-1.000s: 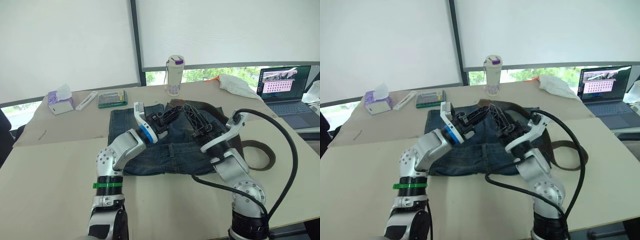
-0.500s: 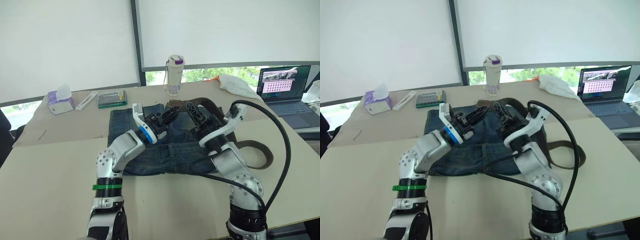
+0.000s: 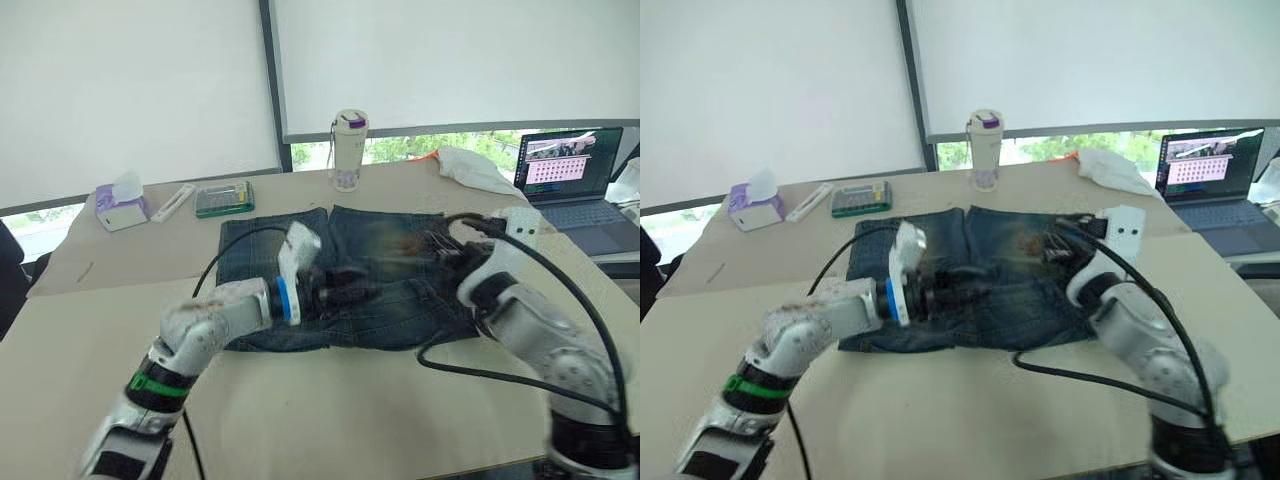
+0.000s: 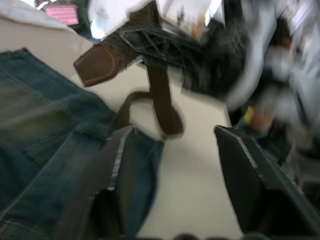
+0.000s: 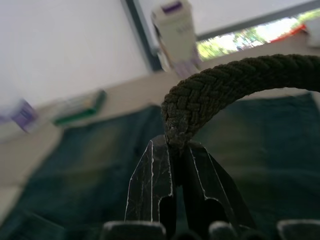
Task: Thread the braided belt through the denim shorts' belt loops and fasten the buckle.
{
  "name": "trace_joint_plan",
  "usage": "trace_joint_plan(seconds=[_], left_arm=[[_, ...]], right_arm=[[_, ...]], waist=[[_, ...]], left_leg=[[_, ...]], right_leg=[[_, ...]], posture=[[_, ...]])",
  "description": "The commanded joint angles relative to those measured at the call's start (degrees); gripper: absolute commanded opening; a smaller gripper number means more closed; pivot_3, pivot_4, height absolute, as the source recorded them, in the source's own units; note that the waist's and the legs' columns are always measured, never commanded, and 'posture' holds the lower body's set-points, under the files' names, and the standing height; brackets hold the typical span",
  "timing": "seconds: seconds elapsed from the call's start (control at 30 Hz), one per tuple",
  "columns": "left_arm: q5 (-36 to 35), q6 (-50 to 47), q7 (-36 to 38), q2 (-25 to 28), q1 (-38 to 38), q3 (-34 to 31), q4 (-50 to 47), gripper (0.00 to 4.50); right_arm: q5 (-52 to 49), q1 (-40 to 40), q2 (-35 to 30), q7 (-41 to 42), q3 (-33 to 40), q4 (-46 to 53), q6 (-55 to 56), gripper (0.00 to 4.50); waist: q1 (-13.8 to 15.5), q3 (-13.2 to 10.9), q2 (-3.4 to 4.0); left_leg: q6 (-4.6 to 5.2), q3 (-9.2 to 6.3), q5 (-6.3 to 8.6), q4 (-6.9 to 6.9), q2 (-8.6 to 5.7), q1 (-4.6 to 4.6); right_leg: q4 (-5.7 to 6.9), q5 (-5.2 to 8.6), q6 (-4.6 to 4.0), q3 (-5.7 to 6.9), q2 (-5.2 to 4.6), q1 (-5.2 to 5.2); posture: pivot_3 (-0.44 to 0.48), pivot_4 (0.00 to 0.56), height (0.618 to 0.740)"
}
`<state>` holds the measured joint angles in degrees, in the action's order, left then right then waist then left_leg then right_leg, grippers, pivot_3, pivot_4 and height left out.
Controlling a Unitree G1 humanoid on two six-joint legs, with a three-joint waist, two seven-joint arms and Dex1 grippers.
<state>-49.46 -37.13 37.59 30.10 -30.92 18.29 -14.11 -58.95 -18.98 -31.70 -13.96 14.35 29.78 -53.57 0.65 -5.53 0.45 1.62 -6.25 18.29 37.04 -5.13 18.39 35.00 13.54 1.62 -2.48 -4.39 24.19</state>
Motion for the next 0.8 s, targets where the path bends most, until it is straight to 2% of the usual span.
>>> trace_joint_plan(seconds=[0.03, 0.27, 0.4, 0.67, 0.8], left_arm=[[7.61, 7.24, 8.55, 0.12, 0.33, 1.22, 0.28, 3.05], [13.48, 10.21, 12.81, -1.81, 3.17, 0.5, 1.58, 3.05], [15.76, 10.89, 12.74, -2.75, 4.45, -1.08, 2.24, 3.05], [18.83, 10.9, 12.95, -4.61, 6.49, -2.25, 2.12, 3.05], [20.31, 11.04, 13.32, -4.76, 7.12, -2.4, 2.63, 3.05]], right_arm=[[-2.11, -0.34, -1.7, -2.44, 2.76, -1.35, -5.61, 0.0], [5.63, -2.66, -1.95, 1.55, -1.44, -8.08, -6.81, 0.0], [6.16, -3.45, 0.64, 3.46, -0.45, -11.82, -6.83, 0.0], [9.85, -1.29, -0.26, 7.79, 0.22, -15.07, -7.97, 0.0], [17.9, -1.28, -2.96, 10.43, -5.3, -16.69, -6.28, 0.0]], waist=[[-0.03, -0.14, -0.21], [-0.1, -0.23, -0.36], [0.0, -0.24, -0.38], [0.0, -0.24, -0.39], [-0.06, -0.23, -0.37]], left_leg=[[-0.03, -0.01, -0.02, -0.01, 0.07, 0.03], [0.02, -0.01, -0.03, -0.03, 0.19, 0.06], [0.04, -0.03, -0.04, -0.02, 0.18, 0.06], [0.04, -0.07, -0.04, -0.01, 0.18, 0.04], [0.04, -0.05, -0.05, -0.01, 0.18, 0.03]], right_leg=[[0.01, -0.01, -0.02, -0.06, -0.01, 0.02], [0.02, -0.04, -0.02, -0.13, -0.01, -0.02], [0.05, -0.05, -0.01, -0.1, -0.01, -0.01], [0.08, -0.06, 0.02, -0.03, 0.0, -0.02], [0.09, -0.06, 0.02, -0.03, 0.0, -0.02]], posture=[[0.0, 0.15, 0.74], [0.0, 0.15, 0.74], [0.0, 0.15, 0.74], [0.0, 0.15, 0.74], [0.0, 0.15, 0.74]])
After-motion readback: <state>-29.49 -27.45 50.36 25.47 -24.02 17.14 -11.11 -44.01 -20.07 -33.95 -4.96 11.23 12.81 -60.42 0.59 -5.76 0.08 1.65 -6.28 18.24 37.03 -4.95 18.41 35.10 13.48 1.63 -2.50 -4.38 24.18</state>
